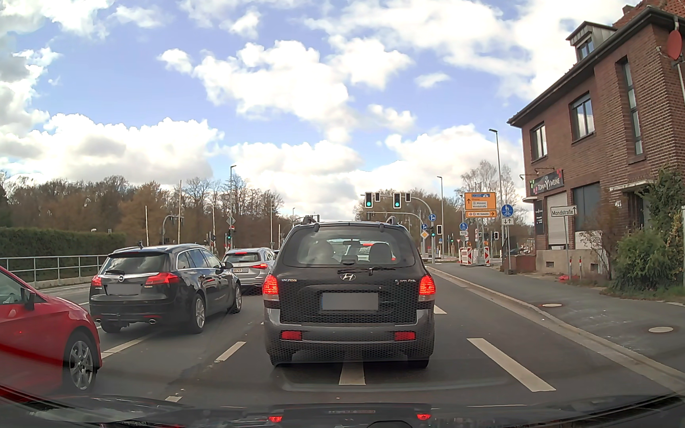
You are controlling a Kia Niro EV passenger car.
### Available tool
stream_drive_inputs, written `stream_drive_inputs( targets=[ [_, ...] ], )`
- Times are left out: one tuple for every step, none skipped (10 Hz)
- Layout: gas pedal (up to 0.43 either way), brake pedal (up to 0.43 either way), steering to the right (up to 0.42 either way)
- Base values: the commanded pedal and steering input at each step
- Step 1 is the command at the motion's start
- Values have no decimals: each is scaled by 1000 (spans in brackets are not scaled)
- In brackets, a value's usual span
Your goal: Follow the waypoints while adhering to traffic rules and regulations
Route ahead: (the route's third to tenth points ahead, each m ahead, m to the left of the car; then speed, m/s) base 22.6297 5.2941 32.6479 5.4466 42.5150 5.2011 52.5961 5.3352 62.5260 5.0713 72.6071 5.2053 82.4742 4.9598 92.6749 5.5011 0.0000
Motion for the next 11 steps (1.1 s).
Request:
stream_drive_inputs(
  targets=[
    [0, 232, -2],
    [0, 232, -2],
    [0, 232, -2],
    [0, 232, -2],
    [0, 232, -2],
    [0, 232, -2],
    [0, 232, -2],
    [0, 232, -2],
    [0, 232, -2],
    [0, 232, -2],
    [0, 232, -2]
  ],
)
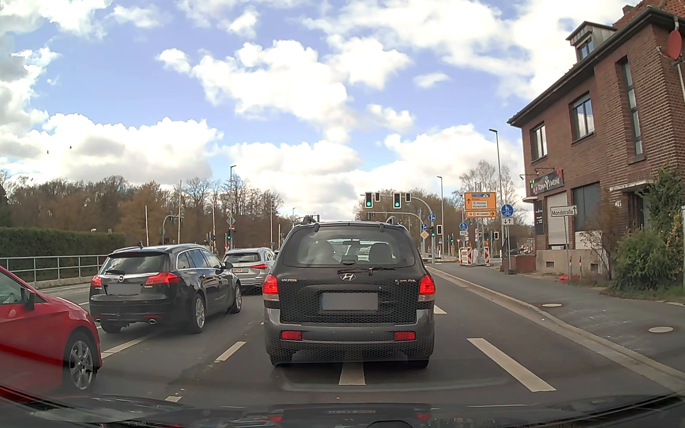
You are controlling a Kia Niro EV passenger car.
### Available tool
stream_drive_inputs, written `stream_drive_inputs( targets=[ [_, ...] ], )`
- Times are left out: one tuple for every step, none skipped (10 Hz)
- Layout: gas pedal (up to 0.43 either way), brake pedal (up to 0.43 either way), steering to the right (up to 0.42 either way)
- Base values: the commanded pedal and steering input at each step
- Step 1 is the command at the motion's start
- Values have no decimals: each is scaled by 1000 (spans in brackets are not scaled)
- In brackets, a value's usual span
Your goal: Follow the waypoints while adhering to traffic rules and regulations
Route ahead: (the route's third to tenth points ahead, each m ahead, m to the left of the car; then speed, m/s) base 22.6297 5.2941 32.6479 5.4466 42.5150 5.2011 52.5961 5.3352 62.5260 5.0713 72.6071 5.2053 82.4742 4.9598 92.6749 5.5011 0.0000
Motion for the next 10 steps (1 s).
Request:
stream_drive_inputs(
  targets=[
    [0, 232, -2],
    [0, 232, -2],
    [0, 232, -2],
    [0, 232, -2],
    [0, 232, -2],
    [0, 232, -2],
    [0, 232, -2],
    [0, 232, -2],
    [0, 232, -2],
    [0, 232, -2]
  ],
)
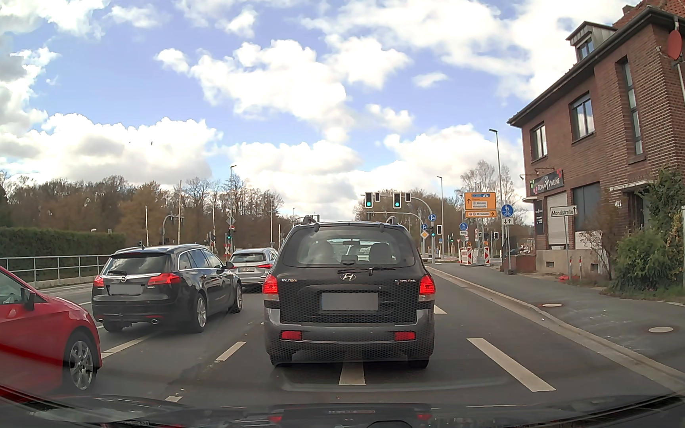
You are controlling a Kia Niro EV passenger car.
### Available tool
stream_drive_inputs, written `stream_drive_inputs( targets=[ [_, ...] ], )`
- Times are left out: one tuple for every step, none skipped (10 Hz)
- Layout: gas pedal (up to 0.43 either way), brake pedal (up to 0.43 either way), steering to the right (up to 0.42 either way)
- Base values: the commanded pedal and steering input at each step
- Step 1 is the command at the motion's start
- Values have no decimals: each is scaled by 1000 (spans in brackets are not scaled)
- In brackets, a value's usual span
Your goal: Follow the waypoints while adhering to traffic rules and regulations
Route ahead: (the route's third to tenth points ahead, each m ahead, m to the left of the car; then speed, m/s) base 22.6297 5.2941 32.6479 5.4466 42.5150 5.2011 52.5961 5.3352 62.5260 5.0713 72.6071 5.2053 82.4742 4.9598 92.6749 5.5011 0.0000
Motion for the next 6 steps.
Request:
stream_drive_inputs(
  targets=[
    [0, 232, -2],
    [0, 232, -2],
    [0, 226, -2],
    [0, 232, -2],
    [0, 232, -2],
    [0, 232, -2]
  ],
)
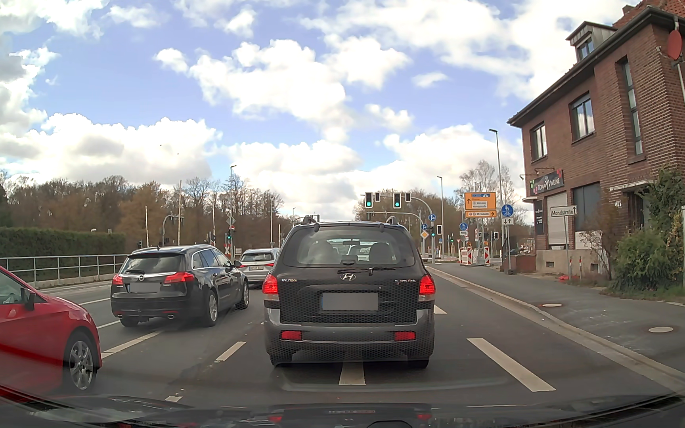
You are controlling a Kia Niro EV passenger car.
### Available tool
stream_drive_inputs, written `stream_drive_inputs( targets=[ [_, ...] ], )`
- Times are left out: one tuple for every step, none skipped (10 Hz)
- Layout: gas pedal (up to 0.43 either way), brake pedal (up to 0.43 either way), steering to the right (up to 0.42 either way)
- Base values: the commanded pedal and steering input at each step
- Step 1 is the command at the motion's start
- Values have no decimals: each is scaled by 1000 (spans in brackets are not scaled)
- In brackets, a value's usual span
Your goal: Follow the waypoints while adhering to traffic rules and regulations
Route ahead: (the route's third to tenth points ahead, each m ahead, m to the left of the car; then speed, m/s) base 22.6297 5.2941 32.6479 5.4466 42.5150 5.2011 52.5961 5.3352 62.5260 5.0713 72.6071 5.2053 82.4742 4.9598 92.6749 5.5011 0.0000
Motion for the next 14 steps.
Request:
stream_drive_inputs(
  targets=[
    [0, 232, -2],
    [0, 220, -2],
    [0, 195, -2],
    [0, 85, -2],
    [0, 0, -2],
    [0, 0, -2],
    [0, 0, -2],
    [0, 0, -2],
    [0, 0, -2],
    [0, 0, -2],
    [0, 0, -2],
    [0, 12, -2],
    [0, 18, -2],
    [0, 85, -2]
  ],
)
